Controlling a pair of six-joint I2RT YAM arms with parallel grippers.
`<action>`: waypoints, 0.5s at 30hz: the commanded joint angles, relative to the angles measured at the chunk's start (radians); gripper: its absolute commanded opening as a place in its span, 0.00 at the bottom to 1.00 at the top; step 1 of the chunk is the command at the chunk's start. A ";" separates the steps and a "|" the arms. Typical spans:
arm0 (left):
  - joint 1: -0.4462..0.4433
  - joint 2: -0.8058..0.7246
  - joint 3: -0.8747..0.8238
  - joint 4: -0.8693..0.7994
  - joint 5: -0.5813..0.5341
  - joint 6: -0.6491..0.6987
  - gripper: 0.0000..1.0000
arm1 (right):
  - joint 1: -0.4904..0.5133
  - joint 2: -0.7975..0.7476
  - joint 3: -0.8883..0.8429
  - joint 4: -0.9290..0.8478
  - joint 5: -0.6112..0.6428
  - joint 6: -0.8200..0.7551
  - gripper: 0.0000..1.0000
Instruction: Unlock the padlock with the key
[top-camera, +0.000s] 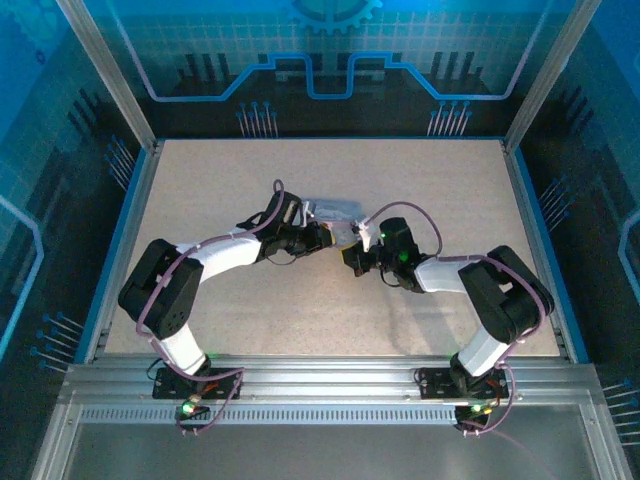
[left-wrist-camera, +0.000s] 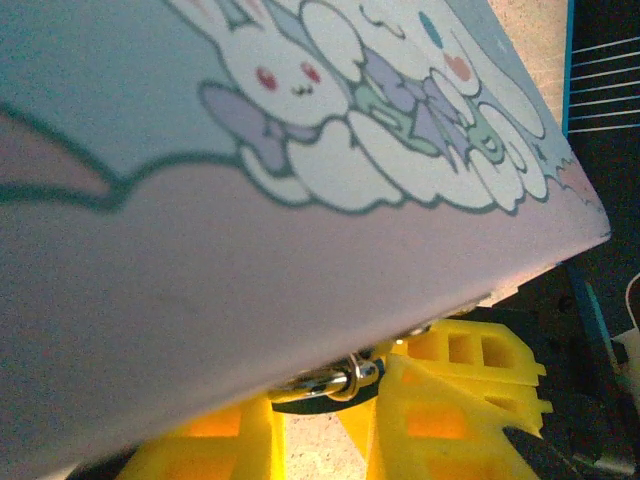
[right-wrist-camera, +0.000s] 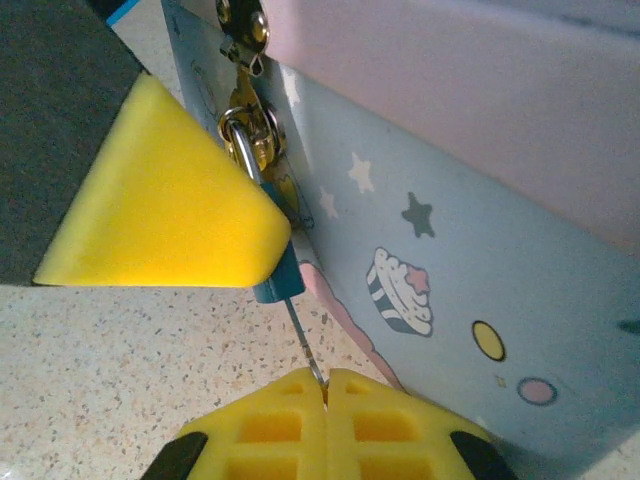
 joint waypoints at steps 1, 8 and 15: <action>-0.021 -0.025 0.021 -0.032 0.069 0.020 0.14 | -0.025 0.005 0.012 0.163 -0.035 0.034 0.00; -0.019 -0.027 0.021 -0.041 0.067 0.023 0.15 | -0.025 -0.020 0.006 0.127 -0.028 -0.003 0.00; -0.019 -0.027 0.024 -0.050 0.067 0.026 0.14 | -0.012 -0.021 0.012 0.122 -0.018 -0.022 0.00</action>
